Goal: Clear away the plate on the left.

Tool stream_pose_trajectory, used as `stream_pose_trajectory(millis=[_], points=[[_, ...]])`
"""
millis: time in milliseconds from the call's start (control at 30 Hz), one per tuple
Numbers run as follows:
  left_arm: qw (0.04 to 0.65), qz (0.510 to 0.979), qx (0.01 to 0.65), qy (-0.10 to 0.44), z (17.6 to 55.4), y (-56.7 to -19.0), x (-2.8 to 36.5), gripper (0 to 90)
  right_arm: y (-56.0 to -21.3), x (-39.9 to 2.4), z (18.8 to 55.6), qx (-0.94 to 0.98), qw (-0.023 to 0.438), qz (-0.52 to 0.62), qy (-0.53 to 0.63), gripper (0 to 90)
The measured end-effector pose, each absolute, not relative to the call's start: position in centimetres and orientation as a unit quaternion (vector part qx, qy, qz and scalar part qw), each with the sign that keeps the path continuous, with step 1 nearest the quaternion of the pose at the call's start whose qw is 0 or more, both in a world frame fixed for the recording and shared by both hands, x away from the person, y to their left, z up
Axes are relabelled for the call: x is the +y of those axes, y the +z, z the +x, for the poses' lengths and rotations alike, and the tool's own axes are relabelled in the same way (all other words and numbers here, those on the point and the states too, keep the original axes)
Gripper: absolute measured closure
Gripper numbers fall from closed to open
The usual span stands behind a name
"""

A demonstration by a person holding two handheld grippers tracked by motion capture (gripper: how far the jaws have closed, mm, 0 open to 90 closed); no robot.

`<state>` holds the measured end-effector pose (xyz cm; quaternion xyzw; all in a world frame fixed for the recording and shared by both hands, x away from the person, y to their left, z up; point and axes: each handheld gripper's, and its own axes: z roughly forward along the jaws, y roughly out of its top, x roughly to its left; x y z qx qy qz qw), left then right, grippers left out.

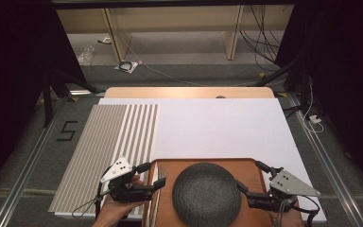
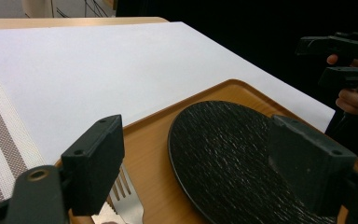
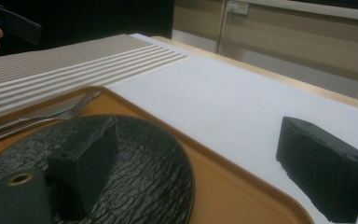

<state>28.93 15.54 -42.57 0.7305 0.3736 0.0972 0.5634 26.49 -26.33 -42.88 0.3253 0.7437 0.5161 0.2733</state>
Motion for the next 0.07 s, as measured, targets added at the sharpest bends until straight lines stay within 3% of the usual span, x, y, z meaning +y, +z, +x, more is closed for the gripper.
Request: stream_pose_trajectory(millis=[67], points=[[0.563, 0.731, 0.374, 0.098, 28.95, -42.62, 15.54, 19.5, -42.89, -26.32, 26.5, 0.743, 0.273, 0.326, 0.517, 13.9]])
